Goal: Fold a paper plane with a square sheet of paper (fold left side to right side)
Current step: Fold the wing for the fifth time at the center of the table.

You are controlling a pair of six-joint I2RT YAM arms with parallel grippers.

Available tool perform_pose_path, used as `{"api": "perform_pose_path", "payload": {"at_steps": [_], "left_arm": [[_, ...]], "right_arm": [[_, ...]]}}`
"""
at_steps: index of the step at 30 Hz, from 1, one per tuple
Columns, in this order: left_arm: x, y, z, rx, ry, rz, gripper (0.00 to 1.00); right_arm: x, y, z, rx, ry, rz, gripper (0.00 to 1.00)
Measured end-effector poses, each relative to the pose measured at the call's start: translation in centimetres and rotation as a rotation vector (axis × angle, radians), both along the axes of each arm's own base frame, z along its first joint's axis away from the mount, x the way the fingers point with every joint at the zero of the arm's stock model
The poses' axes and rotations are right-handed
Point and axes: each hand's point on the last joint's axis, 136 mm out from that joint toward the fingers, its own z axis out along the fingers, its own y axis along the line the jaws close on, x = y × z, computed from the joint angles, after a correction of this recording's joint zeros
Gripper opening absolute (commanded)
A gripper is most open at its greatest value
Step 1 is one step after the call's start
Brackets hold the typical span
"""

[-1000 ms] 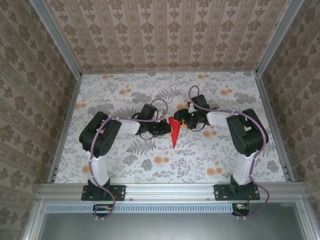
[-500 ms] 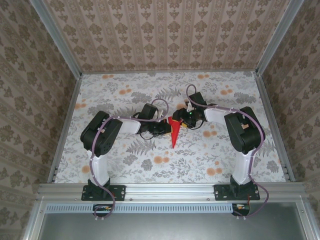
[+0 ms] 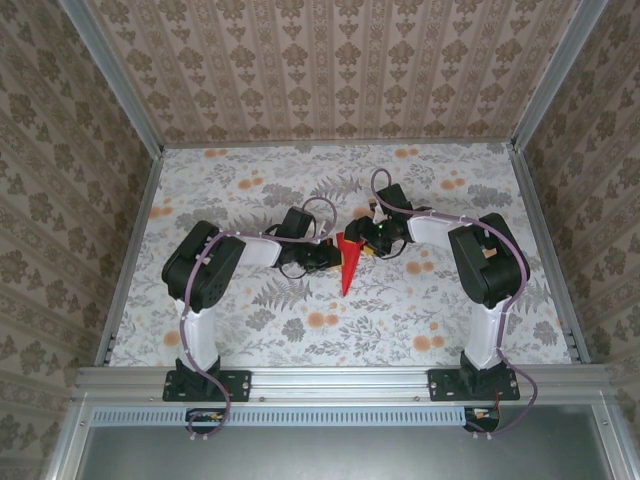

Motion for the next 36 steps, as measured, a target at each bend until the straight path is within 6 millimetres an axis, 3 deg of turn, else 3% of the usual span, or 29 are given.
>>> {"api": "perform_pose_path", "payload": {"at_steps": [6, 11, 15, 22, 36], "left_arm": [[0.0, 0.0, 0.0, 0.000, 0.000, 0.000, 0.03], [0.0, -0.1, 0.0, -0.003, 0.004, -0.003, 0.03], [0.0, -0.1, 0.0, -0.001, 0.010, -0.005, 0.03], [0.0, -0.1, 0.0, 0.004, 0.016, -0.005, 0.03], [0.0, -0.2, -0.1, 0.014, 0.022, -0.014, 0.03]], "right_arm": [[-0.5, -0.9, 1.3, -0.010, -0.036, -0.016, 0.61], [-0.4, -1.1, 3.6, 0.002, -0.097, -0.018, 0.31], [-0.4, -0.6, 3.3, 0.015, -0.096, -0.005, 0.15], [-0.3, 0.6, 1.7, 0.003, -0.063, 0.025, 0.13], [-1.3, 0.0, -0.4, -0.056, -0.001, 0.044, 0.12]]}}
